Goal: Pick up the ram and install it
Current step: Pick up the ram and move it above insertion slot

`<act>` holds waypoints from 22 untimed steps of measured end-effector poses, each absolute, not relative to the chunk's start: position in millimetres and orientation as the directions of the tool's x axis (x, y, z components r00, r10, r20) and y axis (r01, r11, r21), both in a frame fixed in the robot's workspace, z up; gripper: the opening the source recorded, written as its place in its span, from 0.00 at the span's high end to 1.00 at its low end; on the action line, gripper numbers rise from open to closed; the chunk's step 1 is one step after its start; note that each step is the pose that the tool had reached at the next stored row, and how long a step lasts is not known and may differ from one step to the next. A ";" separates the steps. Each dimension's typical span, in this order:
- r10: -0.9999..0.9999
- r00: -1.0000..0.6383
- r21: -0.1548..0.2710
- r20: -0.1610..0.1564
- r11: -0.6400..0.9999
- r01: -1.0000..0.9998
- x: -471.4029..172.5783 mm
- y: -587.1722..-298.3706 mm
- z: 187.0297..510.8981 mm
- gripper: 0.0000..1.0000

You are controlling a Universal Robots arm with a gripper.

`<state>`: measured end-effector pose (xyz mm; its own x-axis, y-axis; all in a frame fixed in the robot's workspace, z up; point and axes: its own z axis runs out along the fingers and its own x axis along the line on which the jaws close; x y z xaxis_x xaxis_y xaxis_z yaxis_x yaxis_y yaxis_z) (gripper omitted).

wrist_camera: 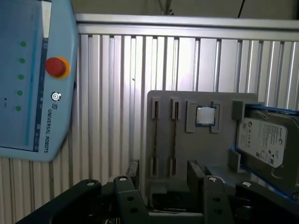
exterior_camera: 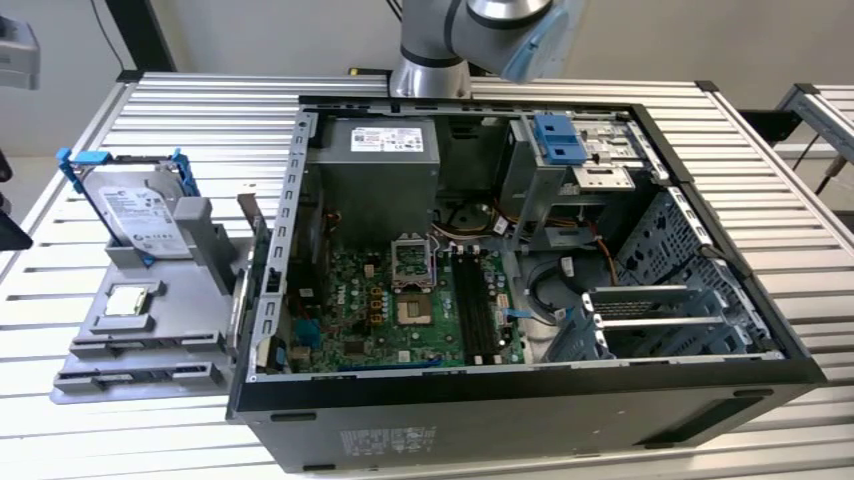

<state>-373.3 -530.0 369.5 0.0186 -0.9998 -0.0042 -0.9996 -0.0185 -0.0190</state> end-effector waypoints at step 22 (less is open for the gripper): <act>-1.000 0.019 -0.005 -0.005 -0.019 -1.000 -373.2 -529.9 335.3 0.00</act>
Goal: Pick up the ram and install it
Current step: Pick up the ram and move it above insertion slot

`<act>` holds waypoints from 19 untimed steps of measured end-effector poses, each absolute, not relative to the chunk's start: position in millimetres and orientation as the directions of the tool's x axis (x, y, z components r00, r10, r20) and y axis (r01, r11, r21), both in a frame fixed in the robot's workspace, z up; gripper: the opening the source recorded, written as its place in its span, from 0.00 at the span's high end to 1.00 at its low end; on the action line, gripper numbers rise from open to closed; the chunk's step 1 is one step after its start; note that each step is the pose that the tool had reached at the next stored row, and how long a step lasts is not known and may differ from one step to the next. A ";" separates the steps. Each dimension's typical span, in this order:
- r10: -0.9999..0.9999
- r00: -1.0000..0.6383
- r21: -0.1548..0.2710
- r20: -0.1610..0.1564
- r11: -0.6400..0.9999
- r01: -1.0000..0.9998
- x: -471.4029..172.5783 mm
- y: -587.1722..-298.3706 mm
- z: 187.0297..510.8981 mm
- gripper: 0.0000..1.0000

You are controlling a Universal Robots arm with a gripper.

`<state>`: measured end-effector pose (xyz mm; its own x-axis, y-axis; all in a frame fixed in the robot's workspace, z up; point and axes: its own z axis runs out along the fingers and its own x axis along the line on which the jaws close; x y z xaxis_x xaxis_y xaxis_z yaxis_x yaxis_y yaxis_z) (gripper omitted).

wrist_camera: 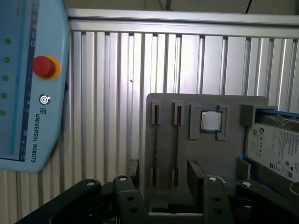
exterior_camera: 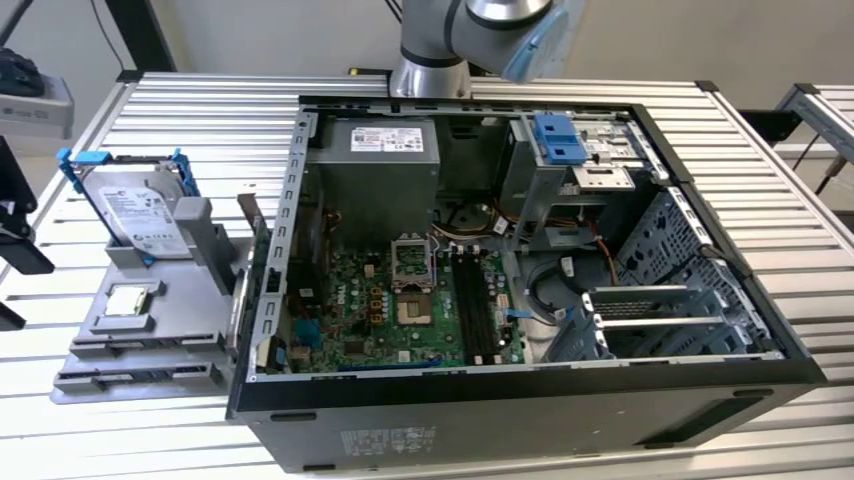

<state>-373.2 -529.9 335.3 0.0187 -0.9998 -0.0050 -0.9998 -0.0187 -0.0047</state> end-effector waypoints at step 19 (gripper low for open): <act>-1.000 0.019 -0.005 -0.004 -0.019 -1.000 -373.2 -529.7 309.0 0.00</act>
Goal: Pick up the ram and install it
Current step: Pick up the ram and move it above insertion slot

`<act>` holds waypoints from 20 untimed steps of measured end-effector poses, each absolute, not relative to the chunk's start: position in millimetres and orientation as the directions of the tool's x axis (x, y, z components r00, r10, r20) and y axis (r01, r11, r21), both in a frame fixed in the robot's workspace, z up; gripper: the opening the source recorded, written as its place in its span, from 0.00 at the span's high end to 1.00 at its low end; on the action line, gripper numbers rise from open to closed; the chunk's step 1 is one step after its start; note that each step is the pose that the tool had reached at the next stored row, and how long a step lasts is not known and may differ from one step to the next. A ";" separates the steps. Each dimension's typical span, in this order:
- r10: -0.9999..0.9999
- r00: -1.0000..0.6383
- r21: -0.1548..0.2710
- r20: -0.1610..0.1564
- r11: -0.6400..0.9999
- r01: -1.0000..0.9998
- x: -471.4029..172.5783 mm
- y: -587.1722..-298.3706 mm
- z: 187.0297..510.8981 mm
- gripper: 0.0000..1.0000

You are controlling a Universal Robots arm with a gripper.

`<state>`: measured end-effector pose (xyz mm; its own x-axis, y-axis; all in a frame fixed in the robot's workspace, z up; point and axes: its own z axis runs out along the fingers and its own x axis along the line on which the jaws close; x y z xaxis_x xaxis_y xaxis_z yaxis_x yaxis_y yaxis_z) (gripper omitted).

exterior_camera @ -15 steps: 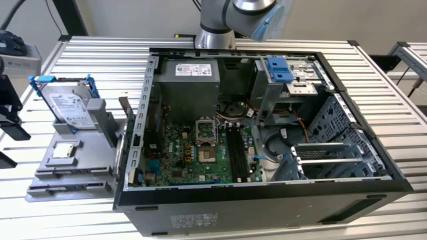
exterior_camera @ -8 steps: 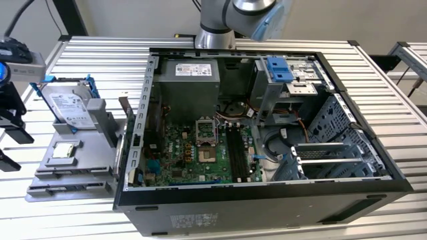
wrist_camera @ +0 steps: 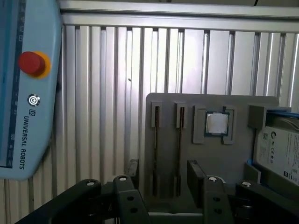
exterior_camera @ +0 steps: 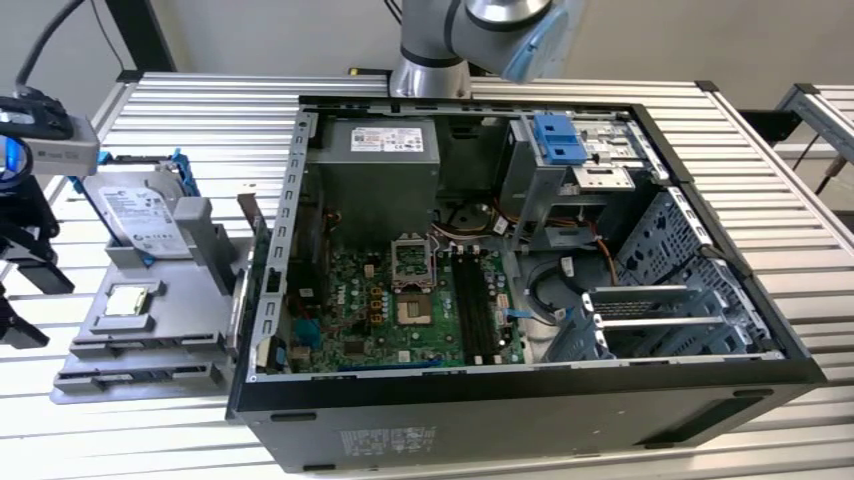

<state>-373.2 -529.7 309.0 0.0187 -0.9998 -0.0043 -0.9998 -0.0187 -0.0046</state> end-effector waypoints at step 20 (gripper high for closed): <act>-1.000 0.019 -0.009 -0.005 -0.019 -1.000 -373.3 -529.3 286.7 0.00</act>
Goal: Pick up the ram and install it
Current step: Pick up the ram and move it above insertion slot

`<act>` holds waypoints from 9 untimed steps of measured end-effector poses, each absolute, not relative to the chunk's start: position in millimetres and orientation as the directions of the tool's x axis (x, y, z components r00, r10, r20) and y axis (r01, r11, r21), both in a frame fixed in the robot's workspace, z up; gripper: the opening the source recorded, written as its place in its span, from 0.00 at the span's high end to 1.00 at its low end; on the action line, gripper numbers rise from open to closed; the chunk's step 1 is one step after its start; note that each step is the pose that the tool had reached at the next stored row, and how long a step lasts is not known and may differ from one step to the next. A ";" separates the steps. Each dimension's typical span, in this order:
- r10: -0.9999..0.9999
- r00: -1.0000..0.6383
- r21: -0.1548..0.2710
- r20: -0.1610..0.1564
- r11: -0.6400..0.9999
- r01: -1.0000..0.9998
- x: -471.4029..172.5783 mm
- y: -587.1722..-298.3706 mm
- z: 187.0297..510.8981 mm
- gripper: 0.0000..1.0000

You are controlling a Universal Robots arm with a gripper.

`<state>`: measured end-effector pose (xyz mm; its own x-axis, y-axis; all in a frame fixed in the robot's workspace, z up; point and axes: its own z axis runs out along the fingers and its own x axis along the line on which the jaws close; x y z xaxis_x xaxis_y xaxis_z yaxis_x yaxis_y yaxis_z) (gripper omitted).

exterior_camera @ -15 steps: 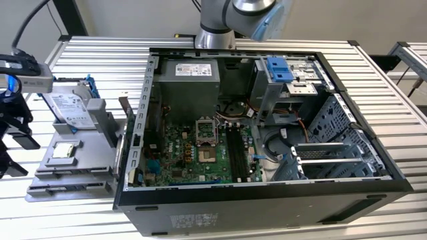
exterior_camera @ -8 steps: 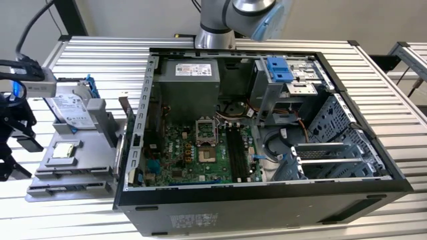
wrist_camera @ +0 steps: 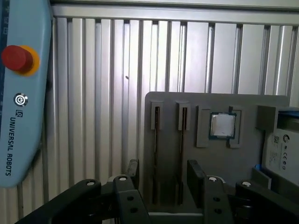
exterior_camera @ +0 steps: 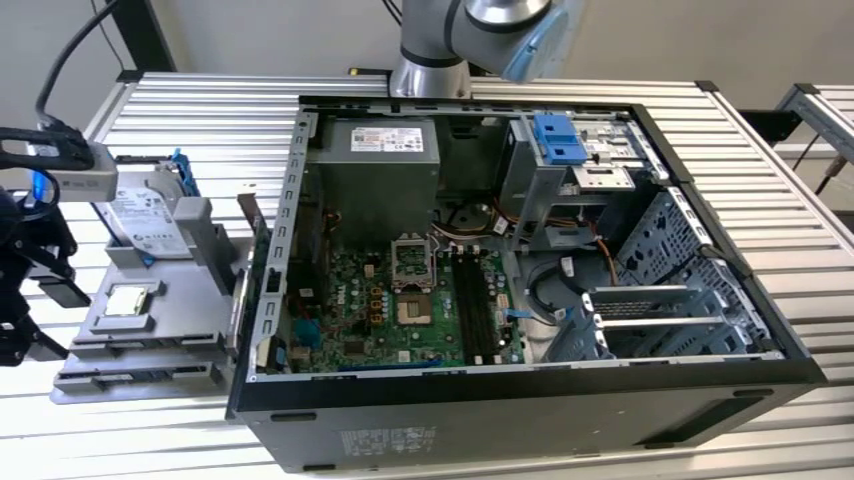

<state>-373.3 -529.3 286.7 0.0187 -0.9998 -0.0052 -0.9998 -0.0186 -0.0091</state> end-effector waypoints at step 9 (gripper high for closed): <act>-1.000 0.019 -0.005 -0.005 -0.019 -1.000 -373.3 -529.3 278.8 0.00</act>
<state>-373.3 -529.3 278.8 0.0187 -0.9998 -0.0054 -0.9998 -0.0187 -0.0052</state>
